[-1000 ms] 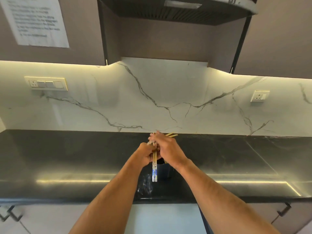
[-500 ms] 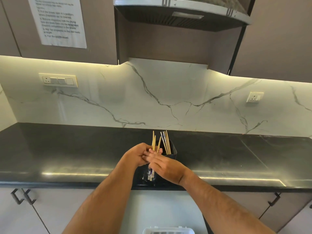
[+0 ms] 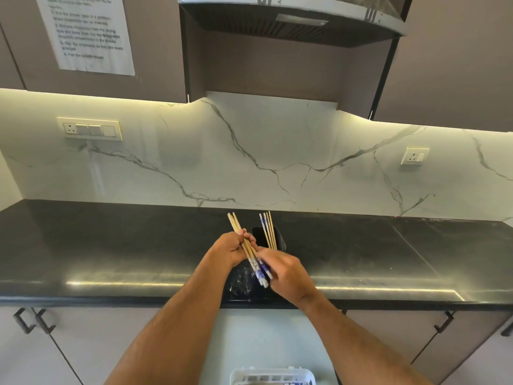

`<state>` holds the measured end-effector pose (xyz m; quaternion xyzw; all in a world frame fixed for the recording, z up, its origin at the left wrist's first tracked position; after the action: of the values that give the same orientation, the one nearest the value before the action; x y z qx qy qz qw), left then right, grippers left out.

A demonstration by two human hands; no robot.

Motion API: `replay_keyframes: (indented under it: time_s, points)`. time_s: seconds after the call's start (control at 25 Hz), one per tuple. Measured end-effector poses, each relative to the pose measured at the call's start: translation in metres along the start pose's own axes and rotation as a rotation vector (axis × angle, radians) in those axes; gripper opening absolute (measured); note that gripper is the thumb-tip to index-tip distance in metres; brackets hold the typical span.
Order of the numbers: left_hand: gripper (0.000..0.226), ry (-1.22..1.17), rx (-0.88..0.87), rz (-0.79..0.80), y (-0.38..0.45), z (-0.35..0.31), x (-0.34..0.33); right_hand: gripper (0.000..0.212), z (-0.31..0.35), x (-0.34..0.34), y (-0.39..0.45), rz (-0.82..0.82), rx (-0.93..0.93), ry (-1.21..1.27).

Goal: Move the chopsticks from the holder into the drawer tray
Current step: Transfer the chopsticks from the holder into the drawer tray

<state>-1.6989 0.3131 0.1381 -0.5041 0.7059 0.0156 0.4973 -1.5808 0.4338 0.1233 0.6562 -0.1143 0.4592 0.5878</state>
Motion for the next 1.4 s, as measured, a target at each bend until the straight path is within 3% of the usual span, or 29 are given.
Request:
replay_keyframes:
  time_s: [0.08,0.16,0.2,0.28,0.36,0.48,0.68,0.76,0.84,0.96,1.08,1.24,1.32,1.4]
  points:
    - [0.023,-0.081,-0.108,-0.031,0.003,-0.001,-0.001,0.03,-0.023,-0.002,-0.019,-0.245,-0.589,0.285]
    - [0.021,-0.118,-0.198,-0.055,0.006,-0.001,-0.001,0.019,-0.041,-0.011,-0.034,-0.5,-1.194,0.757]
    - [0.02,-0.137,-0.233,-0.063,0.008,0.002,0.0,0.025,-0.041,-0.019,-0.036,-0.555,-1.402,1.007]
    - [0.02,-0.149,-0.28,-0.056,0.011,0.009,0.0,0.049,-0.037,-0.033,-0.034,-0.55,-1.558,1.341]
    - [0.019,-0.157,-0.301,-0.026,0.012,0.02,0.001,0.062,-0.029,-0.039,-0.026,-0.528,-1.546,1.45]
    - [0.018,-0.171,-0.317,0.02,0.014,0.037,0.001,0.065,-0.028,-0.042,-0.014,-0.562,-1.542,1.424]
    - [0.018,-0.171,-0.348,0.028,0.016,0.045,-0.001,0.051,-0.036,-0.046,-0.008,-0.372,-1.523,1.203]
    - [0.019,-0.176,-0.372,0.019,0.017,0.043,-0.001,0.035,-0.041,-0.043,-0.008,-0.206,-1.39,0.955]
    - [0.02,-0.159,-0.404,0.004,0.019,0.042,0.001,0.024,-0.044,-0.037,-0.005,-0.026,-1.106,0.698]
    - [0.022,-0.125,-0.437,-0.002,0.023,0.046,0.003,0.013,-0.044,-0.031,0.003,0.253,-0.817,0.494]
    - [0.021,-0.138,-0.439,0.064,0.024,0.053,-0.001,0.012,-0.048,-0.025,0.017,0.394,-0.771,0.435]
    - [0.019,-0.066,-0.425,0.111,0.025,0.056,-0.008,0.012,-0.057,-0.017,0.023,0.402,-0.798,0.354]
    - [0.017,0.201,-0.501,-0.025,0.023,0.052,-0.011,0.011,-0.063,-0.012,0.02,0.38,-0.807,0.275]
    - [0.034,0.571,-0.672,-0.338,0.017,0.043,-0.001,0.016,-0.07,-0.005,0.015,0.385,-0.777,0.122]
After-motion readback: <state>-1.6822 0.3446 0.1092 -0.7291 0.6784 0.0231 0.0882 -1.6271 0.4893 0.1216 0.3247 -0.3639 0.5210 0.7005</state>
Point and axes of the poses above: each hand's wrist, its own y-axis towards the middle knuckle, its own x-axis out of the back of the hand, z = x × y, the point moved 3 cm from there along y, towards the middle knuckle, and after that the axes turned 4 degrees about -y, right-handed, at the moved point
